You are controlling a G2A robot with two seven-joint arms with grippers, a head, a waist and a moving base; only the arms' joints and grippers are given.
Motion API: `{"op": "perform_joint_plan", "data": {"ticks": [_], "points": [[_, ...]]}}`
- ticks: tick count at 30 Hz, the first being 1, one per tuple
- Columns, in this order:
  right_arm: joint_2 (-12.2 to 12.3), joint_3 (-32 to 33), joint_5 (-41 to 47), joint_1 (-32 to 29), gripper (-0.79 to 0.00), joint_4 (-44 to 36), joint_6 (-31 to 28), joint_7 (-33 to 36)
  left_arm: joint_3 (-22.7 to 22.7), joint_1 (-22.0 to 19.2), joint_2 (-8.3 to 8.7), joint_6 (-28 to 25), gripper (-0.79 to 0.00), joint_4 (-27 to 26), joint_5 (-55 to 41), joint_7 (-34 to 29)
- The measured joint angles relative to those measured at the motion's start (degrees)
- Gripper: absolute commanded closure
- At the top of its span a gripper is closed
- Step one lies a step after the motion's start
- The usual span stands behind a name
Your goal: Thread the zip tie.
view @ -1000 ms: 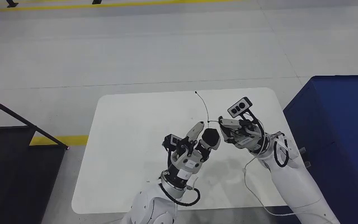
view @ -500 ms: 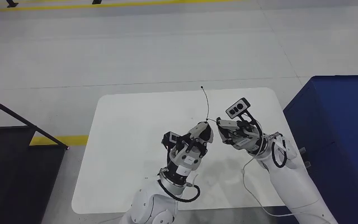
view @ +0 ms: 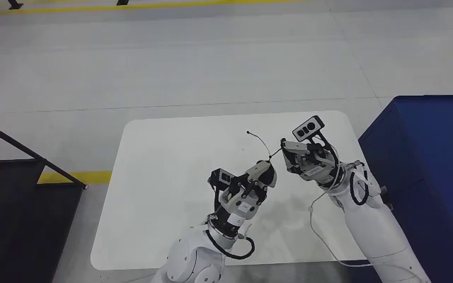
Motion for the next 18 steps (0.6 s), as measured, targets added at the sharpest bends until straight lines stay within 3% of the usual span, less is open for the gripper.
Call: {"op": "perform_joint_plan", "data": {"ticks": [18], "points": [[-0.43,2.46,0.06,0.85,0.0,0.08,1.04,-0.22,-0.42,1.21,0.59,2.22,0.0,0.68,4.63,-2.53]]}}
